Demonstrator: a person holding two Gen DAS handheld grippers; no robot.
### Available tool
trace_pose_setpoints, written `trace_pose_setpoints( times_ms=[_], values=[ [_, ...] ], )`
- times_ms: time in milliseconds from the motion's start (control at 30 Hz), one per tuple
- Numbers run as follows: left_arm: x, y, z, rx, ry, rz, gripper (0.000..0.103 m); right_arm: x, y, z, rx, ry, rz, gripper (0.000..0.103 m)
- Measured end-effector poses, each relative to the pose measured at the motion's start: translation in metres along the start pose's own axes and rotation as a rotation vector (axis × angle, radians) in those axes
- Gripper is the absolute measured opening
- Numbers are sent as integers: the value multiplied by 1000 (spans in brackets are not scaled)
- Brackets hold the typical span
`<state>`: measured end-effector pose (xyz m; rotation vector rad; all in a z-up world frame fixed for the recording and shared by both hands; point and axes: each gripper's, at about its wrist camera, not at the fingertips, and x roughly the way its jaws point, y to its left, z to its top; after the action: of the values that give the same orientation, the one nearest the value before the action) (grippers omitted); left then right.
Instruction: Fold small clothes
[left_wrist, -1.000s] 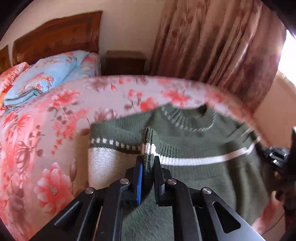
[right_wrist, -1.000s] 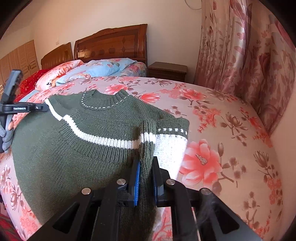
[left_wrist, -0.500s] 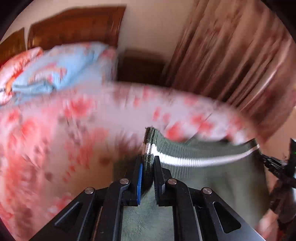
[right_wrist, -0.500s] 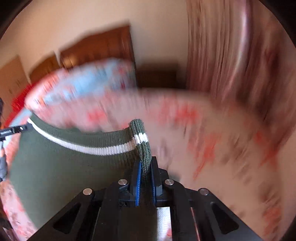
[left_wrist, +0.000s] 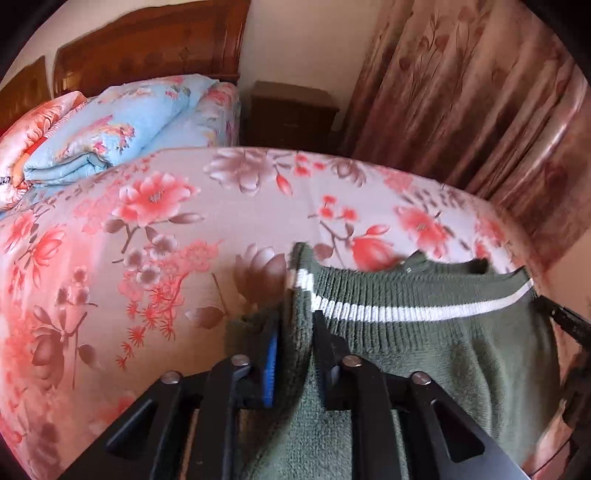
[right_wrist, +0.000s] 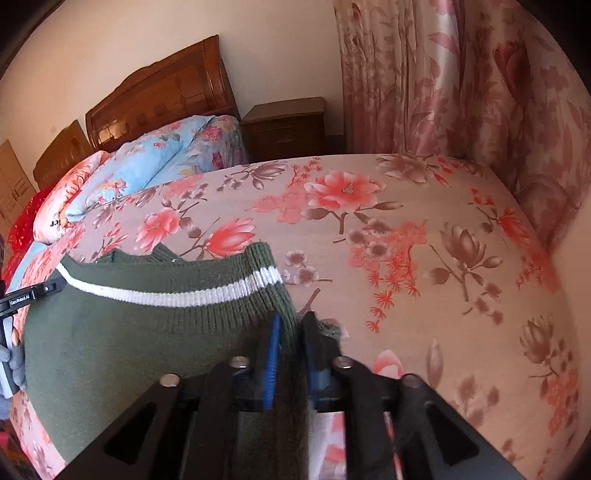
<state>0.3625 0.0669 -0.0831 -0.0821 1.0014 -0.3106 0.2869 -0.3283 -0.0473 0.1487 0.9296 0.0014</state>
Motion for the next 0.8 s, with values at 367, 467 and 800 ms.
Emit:
trace_pose_setpoints(
  times_ms=[367,467,800],
  values=[
    [-26,-91,-6,149,-167,66,103,-7,143,-10,-358,-58,99,28],
    [18,-86,-20,171,-39,104,103,19,175,-35,-504,-19,22,28],
    [22,-73,-15,113,-22,40,103,11,47,-18,0,-54,-52,26]
  ],
)
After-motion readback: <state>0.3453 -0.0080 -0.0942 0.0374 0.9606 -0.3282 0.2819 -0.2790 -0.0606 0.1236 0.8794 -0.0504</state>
